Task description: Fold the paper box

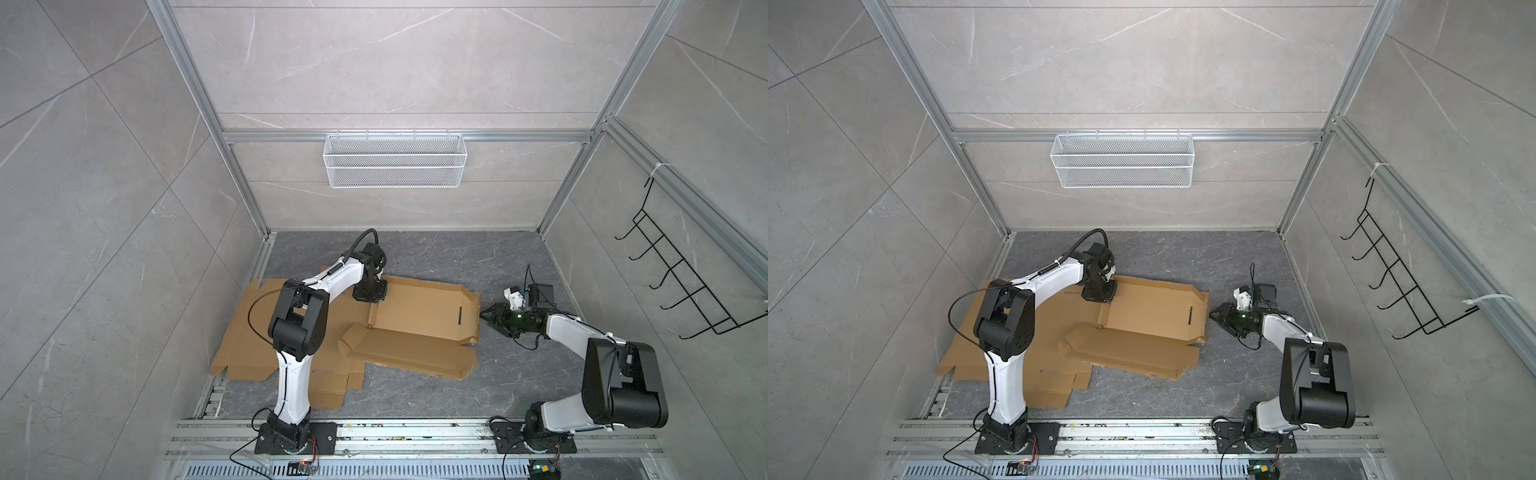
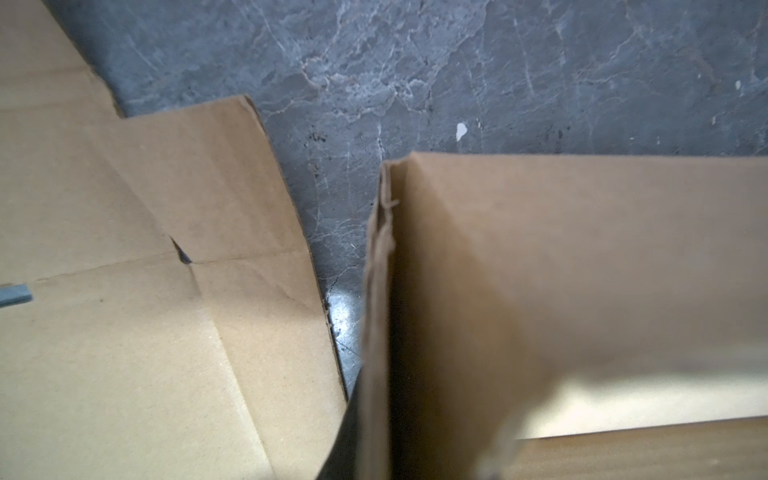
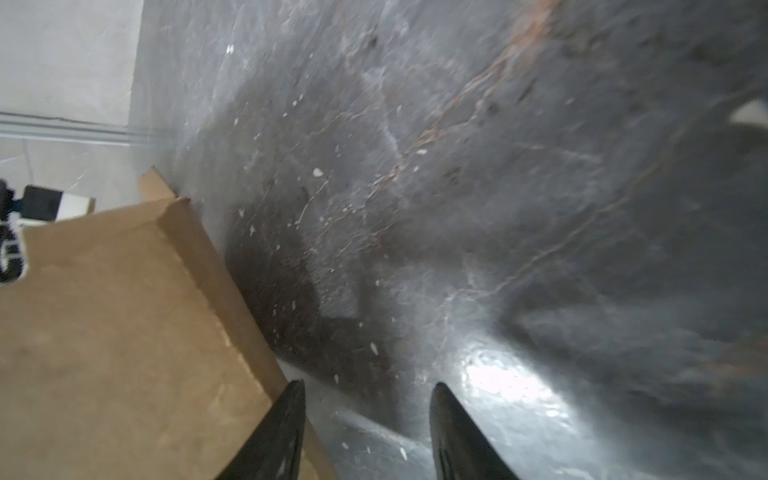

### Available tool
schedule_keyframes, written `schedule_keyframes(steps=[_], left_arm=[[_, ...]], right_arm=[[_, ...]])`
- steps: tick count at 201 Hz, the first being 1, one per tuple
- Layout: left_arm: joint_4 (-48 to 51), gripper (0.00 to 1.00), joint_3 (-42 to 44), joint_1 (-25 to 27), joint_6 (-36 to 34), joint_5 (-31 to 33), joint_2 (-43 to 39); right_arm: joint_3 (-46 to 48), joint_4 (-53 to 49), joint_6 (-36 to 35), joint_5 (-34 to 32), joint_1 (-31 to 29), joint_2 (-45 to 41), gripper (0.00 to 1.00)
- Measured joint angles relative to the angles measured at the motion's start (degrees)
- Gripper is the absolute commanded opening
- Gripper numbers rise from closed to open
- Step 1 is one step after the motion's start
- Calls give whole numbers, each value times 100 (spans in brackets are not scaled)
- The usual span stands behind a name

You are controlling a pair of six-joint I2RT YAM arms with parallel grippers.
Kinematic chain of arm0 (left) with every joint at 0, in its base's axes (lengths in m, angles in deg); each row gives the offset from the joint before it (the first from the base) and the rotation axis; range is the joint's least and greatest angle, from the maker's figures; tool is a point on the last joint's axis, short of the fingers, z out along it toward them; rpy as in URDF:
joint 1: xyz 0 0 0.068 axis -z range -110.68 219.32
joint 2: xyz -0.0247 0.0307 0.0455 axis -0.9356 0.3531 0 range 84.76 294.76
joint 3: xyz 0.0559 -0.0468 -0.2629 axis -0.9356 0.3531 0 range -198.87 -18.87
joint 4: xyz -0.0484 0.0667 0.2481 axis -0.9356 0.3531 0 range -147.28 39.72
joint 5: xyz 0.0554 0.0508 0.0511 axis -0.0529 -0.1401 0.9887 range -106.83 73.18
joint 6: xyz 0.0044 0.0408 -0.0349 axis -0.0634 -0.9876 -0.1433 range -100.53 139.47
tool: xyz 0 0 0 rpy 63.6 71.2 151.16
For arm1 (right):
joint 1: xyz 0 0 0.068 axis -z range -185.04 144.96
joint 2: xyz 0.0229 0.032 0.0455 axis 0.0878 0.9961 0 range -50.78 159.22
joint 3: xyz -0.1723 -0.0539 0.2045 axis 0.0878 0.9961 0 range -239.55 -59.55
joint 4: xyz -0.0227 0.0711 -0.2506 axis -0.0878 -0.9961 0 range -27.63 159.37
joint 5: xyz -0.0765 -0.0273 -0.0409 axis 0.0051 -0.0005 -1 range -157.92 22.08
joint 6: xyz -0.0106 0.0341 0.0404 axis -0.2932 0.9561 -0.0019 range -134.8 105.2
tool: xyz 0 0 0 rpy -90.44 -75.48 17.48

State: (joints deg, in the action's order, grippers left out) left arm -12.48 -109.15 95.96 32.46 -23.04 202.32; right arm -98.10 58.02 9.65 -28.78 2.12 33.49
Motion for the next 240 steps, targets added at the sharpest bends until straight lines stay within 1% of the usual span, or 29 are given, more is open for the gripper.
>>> schedule_keyframes(steps=[58,127,176,206,240], left_arm=[[-4,0,0,0,0,-24,0],[-17,0,11,0,2,-22,0],[-52,0,33,0,2,-39,0],[-55,0,37,0,4,-35,0],[-70,0,52,-20,35,-39,0]], right_arm=[[9,372,122,481,-573,-2,49],[20,382,308,531,-647,-603,50],[492,1102,608,763,-748,-516,51],[533,1681,863,826,-925,-195,53],[533,2063,999,828,-1154,-175,56]])
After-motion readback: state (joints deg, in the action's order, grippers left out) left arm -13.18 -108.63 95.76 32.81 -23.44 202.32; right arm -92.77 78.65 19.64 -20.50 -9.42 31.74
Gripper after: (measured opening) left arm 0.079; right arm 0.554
